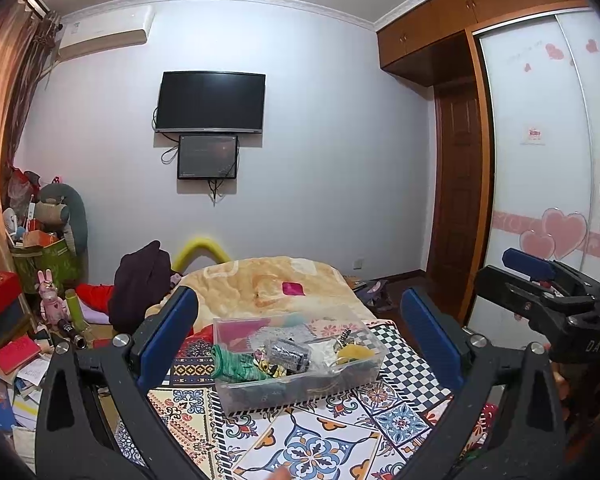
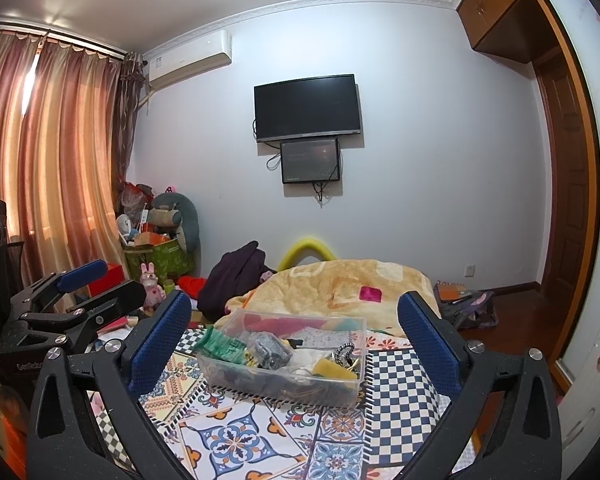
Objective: Organize soft objects
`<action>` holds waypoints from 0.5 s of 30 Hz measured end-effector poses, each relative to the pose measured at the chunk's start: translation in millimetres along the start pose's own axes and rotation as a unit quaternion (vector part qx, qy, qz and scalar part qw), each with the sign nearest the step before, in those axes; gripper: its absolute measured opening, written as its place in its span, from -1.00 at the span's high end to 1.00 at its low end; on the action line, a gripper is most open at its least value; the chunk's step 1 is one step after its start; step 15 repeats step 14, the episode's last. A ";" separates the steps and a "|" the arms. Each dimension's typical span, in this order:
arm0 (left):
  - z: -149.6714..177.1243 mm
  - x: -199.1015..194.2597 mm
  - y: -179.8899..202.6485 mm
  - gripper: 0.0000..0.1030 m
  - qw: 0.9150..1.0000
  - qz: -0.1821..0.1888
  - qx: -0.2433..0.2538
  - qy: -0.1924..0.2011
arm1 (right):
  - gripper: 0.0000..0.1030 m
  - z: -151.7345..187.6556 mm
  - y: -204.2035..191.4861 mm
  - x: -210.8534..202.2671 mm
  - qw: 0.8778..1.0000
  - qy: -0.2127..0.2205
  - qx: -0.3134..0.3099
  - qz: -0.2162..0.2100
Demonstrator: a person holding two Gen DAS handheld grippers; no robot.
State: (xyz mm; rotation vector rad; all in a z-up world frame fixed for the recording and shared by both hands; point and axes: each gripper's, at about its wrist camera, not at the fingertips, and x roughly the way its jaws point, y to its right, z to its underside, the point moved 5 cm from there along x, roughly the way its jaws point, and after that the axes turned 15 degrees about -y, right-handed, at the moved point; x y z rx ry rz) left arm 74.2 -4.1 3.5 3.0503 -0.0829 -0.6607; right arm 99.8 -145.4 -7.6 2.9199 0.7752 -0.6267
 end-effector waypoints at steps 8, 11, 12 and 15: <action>-1.8 0.0 1.1 -1.00 1.000 -0.002 0.003 -0.001 | -1.00 1.3 0.7 2.9 1.000 -0.008 0.001 0.000; -1.9 1.5 1.7 -1.00 1.000 -0.001 0.004 -0.003 | -1.00 1.4 0.2 3.4 1.000 -0.010 -0.001 -0.001; -1.9 1.7 1.5 -1.00 1.000 -0.001 0.004 -0.003 | -1.00 1.2 -0.3 3.4 1.000 -0.010 -0.002 0.000; -1.7 2.3 1.1 -1.00 1.000 -0.002 0.004 -0.005 | -1.00 1.0 -1.0 3.4 1.000 -0.009 -0.003 0.000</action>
